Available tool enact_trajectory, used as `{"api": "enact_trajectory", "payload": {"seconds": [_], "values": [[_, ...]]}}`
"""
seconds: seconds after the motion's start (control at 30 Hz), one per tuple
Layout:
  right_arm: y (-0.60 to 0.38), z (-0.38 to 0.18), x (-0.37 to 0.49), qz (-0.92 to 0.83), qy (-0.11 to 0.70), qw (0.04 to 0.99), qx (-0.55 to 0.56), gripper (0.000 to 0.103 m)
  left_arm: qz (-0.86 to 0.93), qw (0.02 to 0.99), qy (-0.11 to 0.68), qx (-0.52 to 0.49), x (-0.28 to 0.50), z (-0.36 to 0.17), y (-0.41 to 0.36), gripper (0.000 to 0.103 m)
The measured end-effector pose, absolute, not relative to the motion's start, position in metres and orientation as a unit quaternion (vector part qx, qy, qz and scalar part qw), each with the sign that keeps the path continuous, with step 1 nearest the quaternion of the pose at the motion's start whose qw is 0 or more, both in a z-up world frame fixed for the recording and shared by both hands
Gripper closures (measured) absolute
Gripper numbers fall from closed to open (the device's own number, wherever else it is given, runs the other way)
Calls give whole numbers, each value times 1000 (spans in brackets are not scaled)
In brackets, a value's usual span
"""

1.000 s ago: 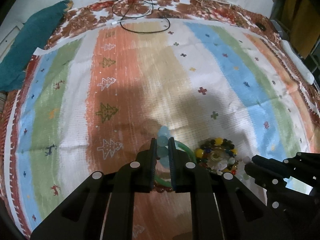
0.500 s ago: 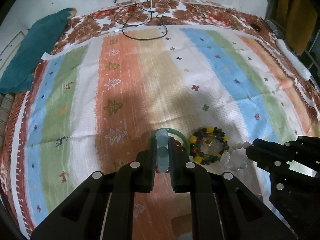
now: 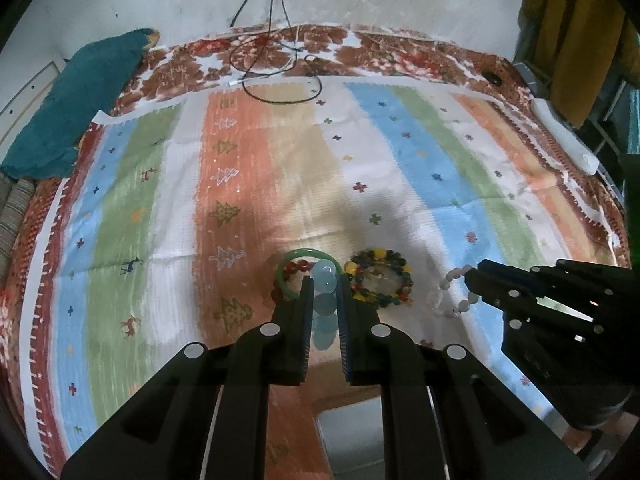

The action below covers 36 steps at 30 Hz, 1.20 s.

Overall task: Organize jewelry
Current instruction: 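Carry both held items over the silver tin and open both tools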

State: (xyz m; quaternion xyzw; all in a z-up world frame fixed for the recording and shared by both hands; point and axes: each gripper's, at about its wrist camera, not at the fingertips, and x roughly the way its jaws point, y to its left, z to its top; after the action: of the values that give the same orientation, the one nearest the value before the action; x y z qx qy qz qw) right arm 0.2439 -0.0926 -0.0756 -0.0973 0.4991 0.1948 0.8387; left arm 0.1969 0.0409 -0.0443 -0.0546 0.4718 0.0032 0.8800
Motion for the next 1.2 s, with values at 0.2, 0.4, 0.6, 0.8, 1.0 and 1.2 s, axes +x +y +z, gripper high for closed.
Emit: {"api": "enact_trajectory", "payload": {"seconds": [0.2,0.4,0.6,0.8,1.0,1.2], "values": [[-101,-67,234,204,489,843,-89,92,-4,885,463,-52,178,-34,32,92],[-104,-63,223,212,482,845,-93,92,-15,892,449,-53,159,-24,24,92],[-107,-58,209,223,476,846,-91,92,-22,895,443,-47,142,-20,17,92],[-111,-56,194,228,471,847,-92,92,-23,897,439,-51,130,-18,15,92],[-110,-50,176,241,457,850,-106,92,-23,899,434,-48,113,-18,12,92],[-113,-44,155,258,449,850,-101,92,-24,904,423,-52,96,-12,10,92]]}}
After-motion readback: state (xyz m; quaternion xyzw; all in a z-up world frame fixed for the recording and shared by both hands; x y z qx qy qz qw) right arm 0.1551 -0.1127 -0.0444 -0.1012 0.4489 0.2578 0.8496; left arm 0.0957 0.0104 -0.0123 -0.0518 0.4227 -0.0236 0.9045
